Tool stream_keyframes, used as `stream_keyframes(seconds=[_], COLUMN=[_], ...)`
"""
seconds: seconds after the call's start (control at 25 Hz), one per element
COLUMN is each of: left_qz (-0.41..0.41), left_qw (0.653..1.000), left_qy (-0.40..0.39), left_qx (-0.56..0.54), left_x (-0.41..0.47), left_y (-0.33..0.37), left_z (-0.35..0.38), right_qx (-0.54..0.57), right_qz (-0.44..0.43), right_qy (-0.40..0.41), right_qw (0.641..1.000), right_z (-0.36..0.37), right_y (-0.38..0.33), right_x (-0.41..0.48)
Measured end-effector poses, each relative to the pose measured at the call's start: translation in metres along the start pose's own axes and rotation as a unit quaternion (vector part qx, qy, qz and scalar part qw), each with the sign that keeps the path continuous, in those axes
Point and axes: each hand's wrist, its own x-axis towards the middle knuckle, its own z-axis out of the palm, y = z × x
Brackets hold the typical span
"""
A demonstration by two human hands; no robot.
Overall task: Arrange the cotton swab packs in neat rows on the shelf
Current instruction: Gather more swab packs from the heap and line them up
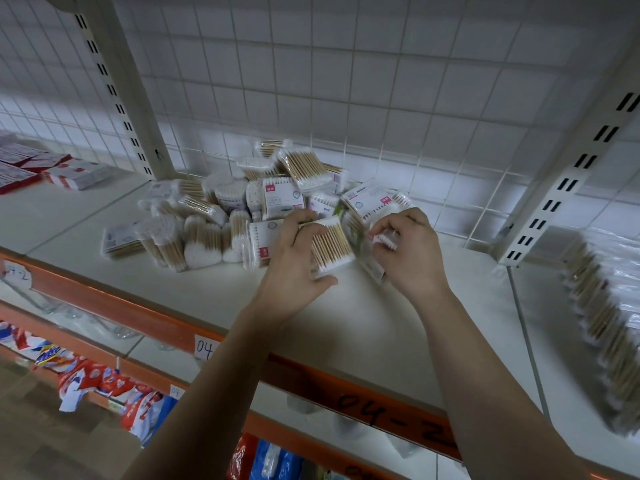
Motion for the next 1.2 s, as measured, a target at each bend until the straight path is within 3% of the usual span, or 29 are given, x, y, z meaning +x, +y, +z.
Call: stream_keyframes(seconds=[0.2,0.4,0.88,1.2], left_qz=[0.016,0.027,0.064,0.049], left_qw=[0.997,0.998,0.949,0.956], left_qy=[0.052,0.06,-0.007,0.011], left_qx=[-0.046,-0.004,-0.31,-0.289], left_x=[0.006,0.028,0.063,0.076], left_y=[0.018,0.054,0.19,0.266], left_z=[-0.01,-0.005,0.065,0.128], right_qx=[-0.005,-0.029,-0.085,-0.09], right_qz=[-0.002,0.016,0.031,-0.001], right_qy=[0.026,0.024,0.098,0.062], right_qw=[1.0,0.999,0.991,0.994], right_z=[-0.042,-0.091,-0.258,-0.346], right_y=[-0.003,-0.005,0.058,0.117], right_x=[0.004,-0.004,-0.054,-0.053])
